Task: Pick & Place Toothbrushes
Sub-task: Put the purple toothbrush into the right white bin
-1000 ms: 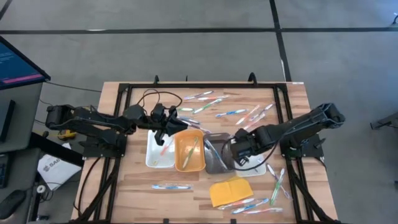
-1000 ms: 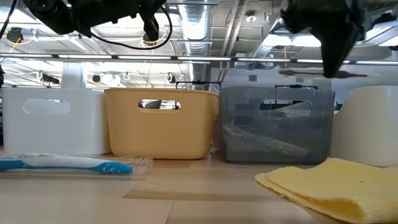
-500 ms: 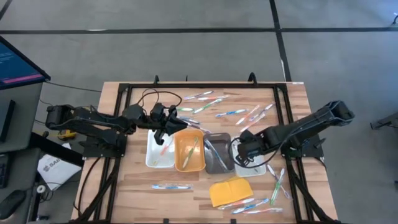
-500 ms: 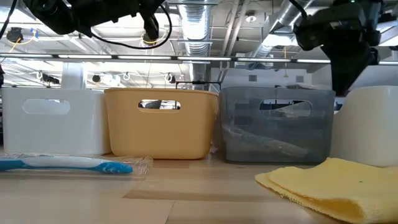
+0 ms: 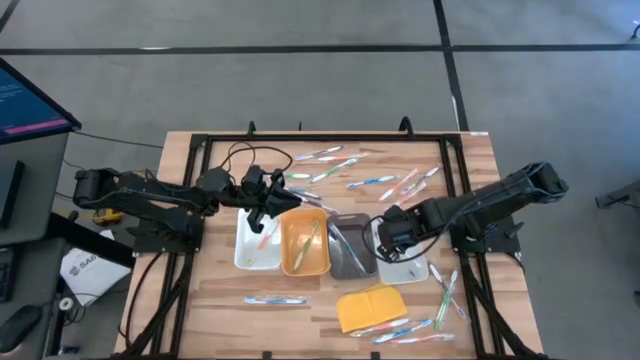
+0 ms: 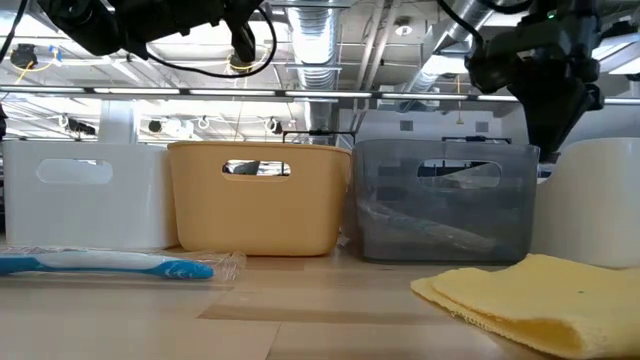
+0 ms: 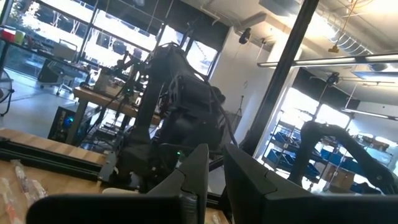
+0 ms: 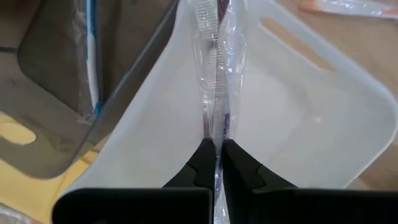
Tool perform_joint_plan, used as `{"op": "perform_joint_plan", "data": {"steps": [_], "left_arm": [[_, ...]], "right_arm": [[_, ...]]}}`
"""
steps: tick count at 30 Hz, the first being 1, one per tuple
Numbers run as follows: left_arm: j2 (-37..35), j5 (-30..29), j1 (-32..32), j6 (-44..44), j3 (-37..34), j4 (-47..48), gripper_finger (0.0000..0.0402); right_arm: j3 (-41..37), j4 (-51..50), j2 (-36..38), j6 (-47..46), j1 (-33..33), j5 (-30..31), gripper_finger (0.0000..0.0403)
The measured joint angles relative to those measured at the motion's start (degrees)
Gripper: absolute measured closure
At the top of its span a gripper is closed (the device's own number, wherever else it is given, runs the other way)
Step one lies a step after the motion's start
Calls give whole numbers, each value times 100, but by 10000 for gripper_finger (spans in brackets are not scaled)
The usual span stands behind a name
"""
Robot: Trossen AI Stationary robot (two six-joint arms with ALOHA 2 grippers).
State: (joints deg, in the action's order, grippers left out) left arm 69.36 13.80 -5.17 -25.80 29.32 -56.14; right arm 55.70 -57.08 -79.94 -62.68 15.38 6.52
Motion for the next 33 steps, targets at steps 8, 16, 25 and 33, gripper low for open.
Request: {"op": "perform_joint_plan", "data": {"steps": [8, 16, 25, 33], "left_arm": [[0, 0, 0, 0, 0, 20, 358], [0, 0, 0, 0, 0, 33, 358], [0, 0, 0, 0, 0, 61, 358], [0, 0, 0, 0, 0, 68, 358]], "right_arm": [[0, 55, -394, 427, -214, -122, 399], [4, 69, -569, 545, -193, -225, 391], [4, 79, -569, 583, -206, -242, 394], [4, 79, -569, 580, -204, -378, 393]]}}
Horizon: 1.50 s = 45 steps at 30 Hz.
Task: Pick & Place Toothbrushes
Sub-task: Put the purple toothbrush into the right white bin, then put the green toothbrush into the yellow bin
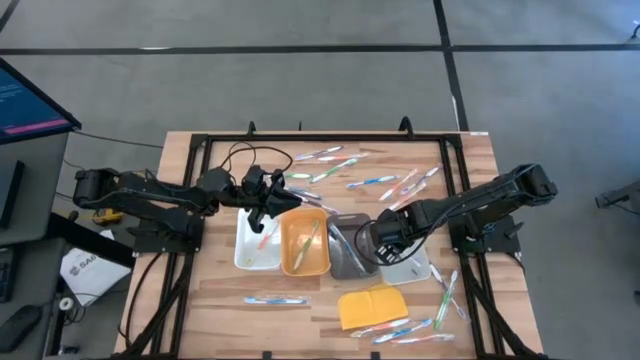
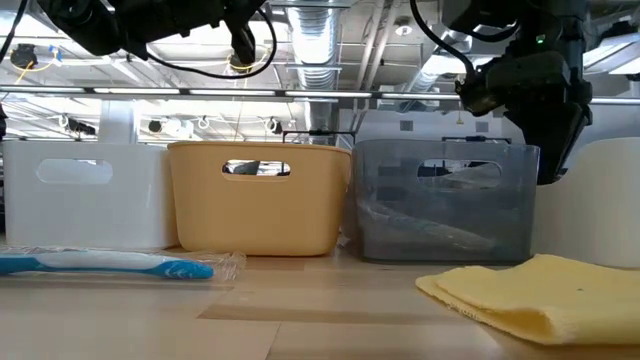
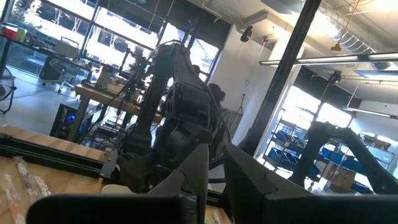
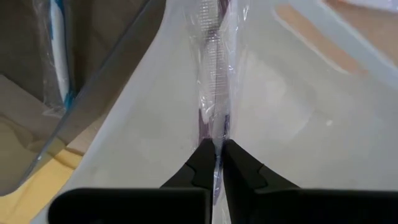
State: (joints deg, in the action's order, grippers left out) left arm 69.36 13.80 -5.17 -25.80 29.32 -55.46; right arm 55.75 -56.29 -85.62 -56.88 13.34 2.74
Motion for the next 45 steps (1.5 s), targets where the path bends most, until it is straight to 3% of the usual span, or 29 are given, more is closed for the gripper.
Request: {"op": "perform_joint_plan", "data": {"steps": [13, 26, 45], "left_arm": [[0, 2, 0, 0, 0, 7, 358], [0, 0, 0, 0, 0, 9, 358], [0, 2, 1, 1, 0, 9, 358]], "right_arm": [[0, -9, 2, 29, -2, -131, 386], [0, -20, 2, 50, -2, -145, 328], [406, -20, 7, 684, -2, -147, 324]]}}
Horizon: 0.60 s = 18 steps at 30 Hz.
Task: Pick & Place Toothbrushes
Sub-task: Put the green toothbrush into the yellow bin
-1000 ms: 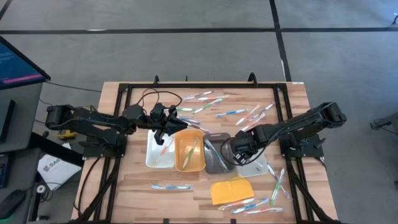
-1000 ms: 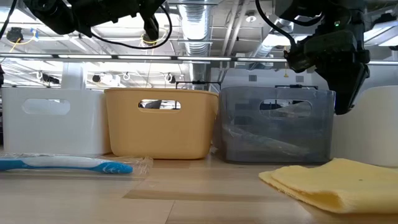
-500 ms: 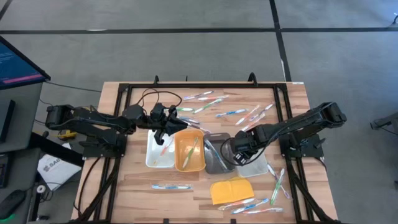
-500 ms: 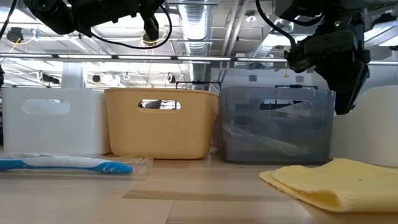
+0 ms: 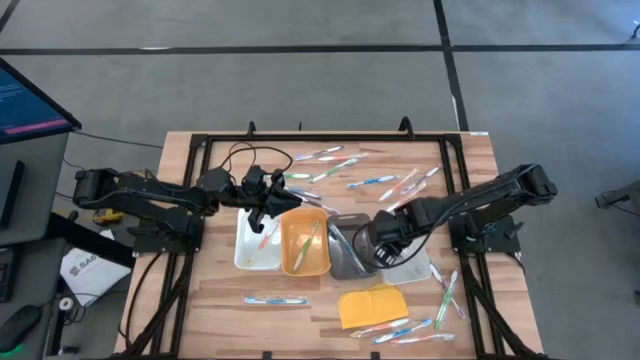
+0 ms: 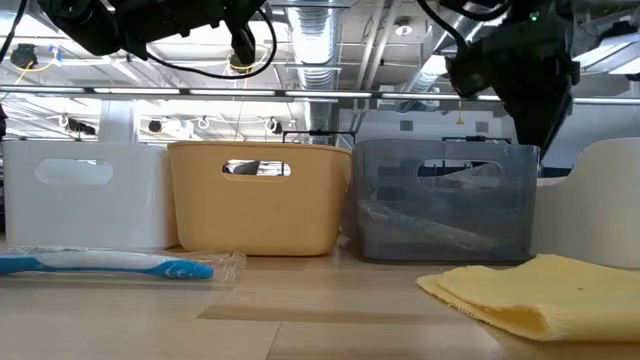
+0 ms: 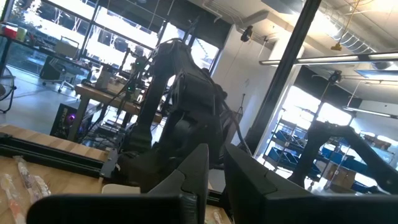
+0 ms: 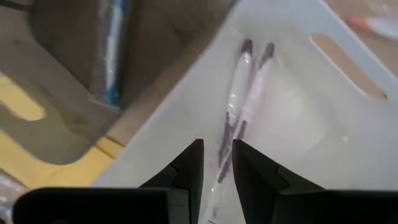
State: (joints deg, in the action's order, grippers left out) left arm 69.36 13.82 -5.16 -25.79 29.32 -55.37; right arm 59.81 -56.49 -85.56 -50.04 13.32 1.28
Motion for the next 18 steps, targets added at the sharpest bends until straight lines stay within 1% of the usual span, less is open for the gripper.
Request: {"op": "perform_joint_plan", "data": {"steps": [5, 10, 18], "left_arm": [[0, -1, 1, -1, 0, 2, 358], [0, -1, -1, -1, 0, 4, 358], [0, -1, 1, 0, 0, 2, 358]], "right_arm": [[237, -130, 0, 295, 4, 0, 324], [580, -475, 23, 512, 48, 0, 324], [1340, -889, 55, 971, 149, 19, 331]]}}
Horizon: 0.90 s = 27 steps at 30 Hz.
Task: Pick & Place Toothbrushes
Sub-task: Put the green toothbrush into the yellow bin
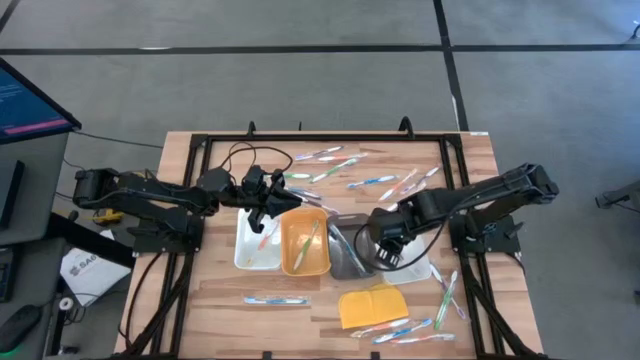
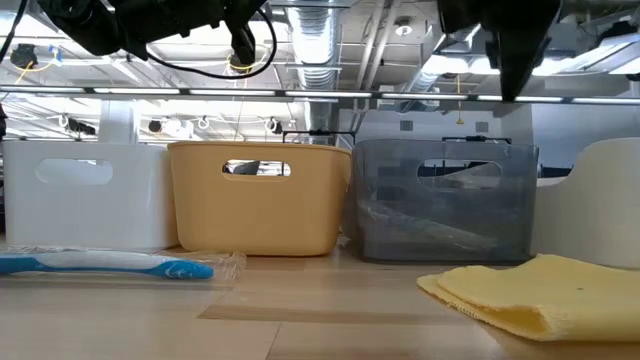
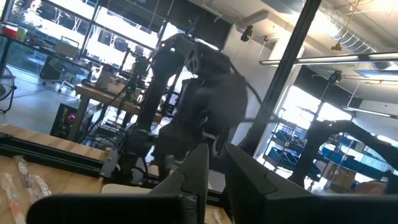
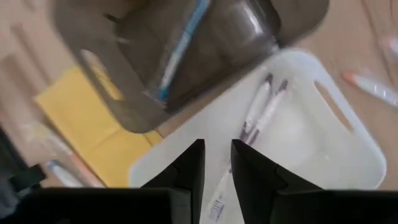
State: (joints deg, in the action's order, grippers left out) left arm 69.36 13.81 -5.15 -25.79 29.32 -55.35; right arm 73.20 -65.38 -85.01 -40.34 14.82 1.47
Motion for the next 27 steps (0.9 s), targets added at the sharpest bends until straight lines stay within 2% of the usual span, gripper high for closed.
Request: {"op": "perform_joint_plan", "data": {"steps": [14, 20, 24, 27], "left_arm": [[0, 1, 0, 1, 0, 0, 358], [0, 1, -1, -1, 0, 0, 358], [0, -1, 0, -1, 0, 0, 358], [0, 1, -1, -1, 0, 0, 358]], "right_arm": [[755, -21, 0, 404, 225, 14, 331], [1102, 180, 0, 764, 390, 561, 331], [1330, 677, 0, 1210, 523, 1052, 332], [1486, 1036, 0, 1597, 600, 1203, 335]]}}
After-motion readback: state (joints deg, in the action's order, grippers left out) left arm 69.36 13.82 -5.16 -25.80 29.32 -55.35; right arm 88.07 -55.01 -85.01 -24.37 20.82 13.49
